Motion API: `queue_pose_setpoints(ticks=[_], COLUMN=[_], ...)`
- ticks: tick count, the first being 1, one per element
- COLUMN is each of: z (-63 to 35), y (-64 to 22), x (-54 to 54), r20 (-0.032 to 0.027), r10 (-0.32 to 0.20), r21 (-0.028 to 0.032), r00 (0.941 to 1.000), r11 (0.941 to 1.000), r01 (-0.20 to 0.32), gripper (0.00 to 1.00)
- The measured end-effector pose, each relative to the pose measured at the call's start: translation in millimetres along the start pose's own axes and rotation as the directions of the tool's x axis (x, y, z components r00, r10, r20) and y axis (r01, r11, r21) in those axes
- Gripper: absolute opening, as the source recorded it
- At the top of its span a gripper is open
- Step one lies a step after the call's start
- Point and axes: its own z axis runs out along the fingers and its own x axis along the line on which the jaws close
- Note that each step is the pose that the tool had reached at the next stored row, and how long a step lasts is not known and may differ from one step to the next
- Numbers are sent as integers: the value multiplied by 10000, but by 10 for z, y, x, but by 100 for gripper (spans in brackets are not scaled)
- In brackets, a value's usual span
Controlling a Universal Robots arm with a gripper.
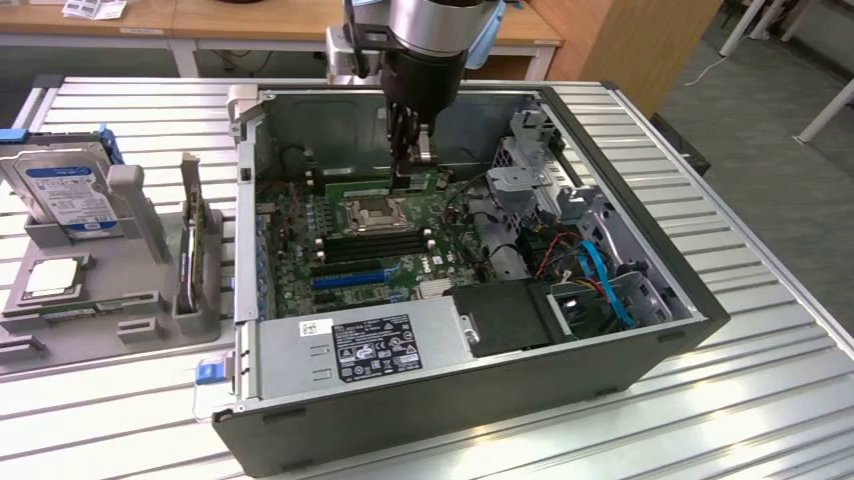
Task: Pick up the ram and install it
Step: 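Insert the ram into the slot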
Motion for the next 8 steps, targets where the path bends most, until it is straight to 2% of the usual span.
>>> queue_pose_setpoints(ticks=[8], z=[51], y=[-2], x=[1], r20=[-1], r10=[1], r21=[0], r00=[10000], r11=[10000], r01=[-1], gripper=[11])
